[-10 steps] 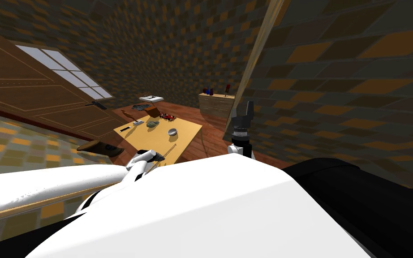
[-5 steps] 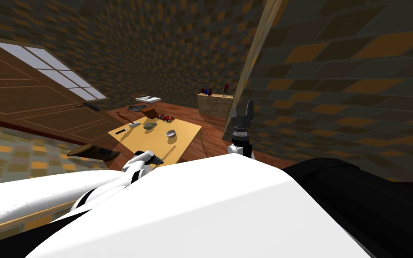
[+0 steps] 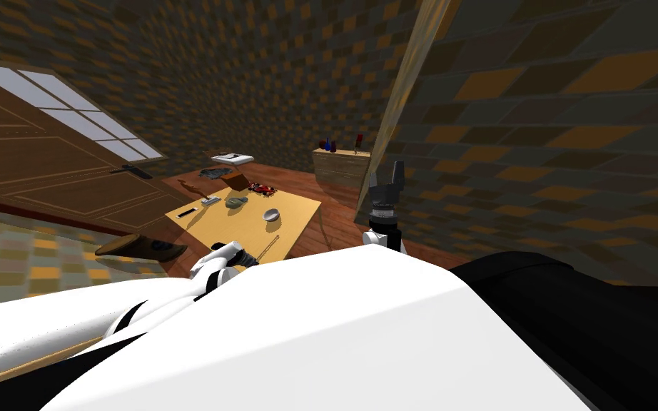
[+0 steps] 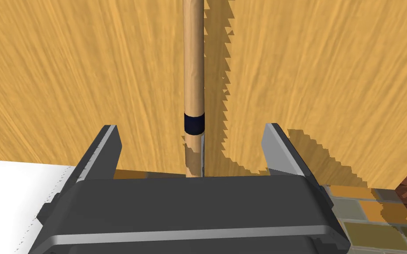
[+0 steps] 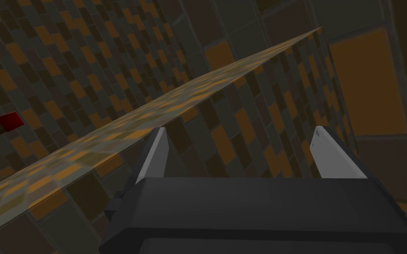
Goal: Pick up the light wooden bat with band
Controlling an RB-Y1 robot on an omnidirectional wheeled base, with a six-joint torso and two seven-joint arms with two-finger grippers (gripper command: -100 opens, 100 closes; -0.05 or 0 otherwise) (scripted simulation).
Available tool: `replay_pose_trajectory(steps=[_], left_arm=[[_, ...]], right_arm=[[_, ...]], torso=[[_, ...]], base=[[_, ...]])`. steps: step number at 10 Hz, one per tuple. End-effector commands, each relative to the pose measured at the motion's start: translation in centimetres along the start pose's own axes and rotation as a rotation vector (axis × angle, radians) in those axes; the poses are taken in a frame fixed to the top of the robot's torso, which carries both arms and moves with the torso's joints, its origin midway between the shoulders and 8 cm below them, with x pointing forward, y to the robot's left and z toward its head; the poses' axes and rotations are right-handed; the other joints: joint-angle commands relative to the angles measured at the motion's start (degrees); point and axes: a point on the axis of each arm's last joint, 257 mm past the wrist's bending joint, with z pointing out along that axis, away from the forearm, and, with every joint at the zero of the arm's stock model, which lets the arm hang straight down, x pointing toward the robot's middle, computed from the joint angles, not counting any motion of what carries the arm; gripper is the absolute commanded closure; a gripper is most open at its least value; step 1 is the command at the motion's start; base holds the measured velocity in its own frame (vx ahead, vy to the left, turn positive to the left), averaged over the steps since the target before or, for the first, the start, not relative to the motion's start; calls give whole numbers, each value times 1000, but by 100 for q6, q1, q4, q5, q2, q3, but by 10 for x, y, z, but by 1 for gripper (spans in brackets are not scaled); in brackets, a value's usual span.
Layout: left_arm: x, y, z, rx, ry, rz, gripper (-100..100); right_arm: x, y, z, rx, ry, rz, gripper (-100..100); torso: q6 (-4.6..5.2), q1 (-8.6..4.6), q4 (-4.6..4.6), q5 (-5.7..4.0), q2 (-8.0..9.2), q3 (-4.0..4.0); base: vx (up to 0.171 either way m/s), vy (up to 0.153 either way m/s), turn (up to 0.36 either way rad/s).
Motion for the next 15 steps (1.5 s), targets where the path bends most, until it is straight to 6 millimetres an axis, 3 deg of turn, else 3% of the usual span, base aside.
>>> replay_pose_trajectory(steps=[1, 2, 3, 13, 14, 15], left_arm=[[0, 0, 0, 0, 0, 0, -100], [0, 1, 0, -3, -1, -1, 0], [-7, 4, 5, -3, 2, 13, -100], [-36, 16, 22, -2, 9, 58, -100], [-36, 16, 22, 0, 9, 61, 100], [-36, 16, 22, 0, 9, 61, 100]], right_arm=[[0, 0, 0, 0, 0, 0, 0], [0, 0, 0, 0, 0, 0, 0], [0, 0, 0, 0, 0, 0, 0], [0, 0, 0, 0, 0, 0, 0], [0, 0, 0, 0, 0, 0, 0], [0, 0, 0, 0, 0, 0, 0]], torso=[[0, 0, 0, 0, 0, 0], [0, -4, 1, -1, 8, 4], [0, -7, 3, -2, 13, 7], [0, -17, -3, -4, -14, -8], [2, -12, -1, -3, -2, -2], [2, -9, 2, -2, 9, 5]], base=[[15, 7, 0], [0, 0, 0], [53, -18, 83], [72, -21, 56], [7, -3, -3], [0, 0, 0]])
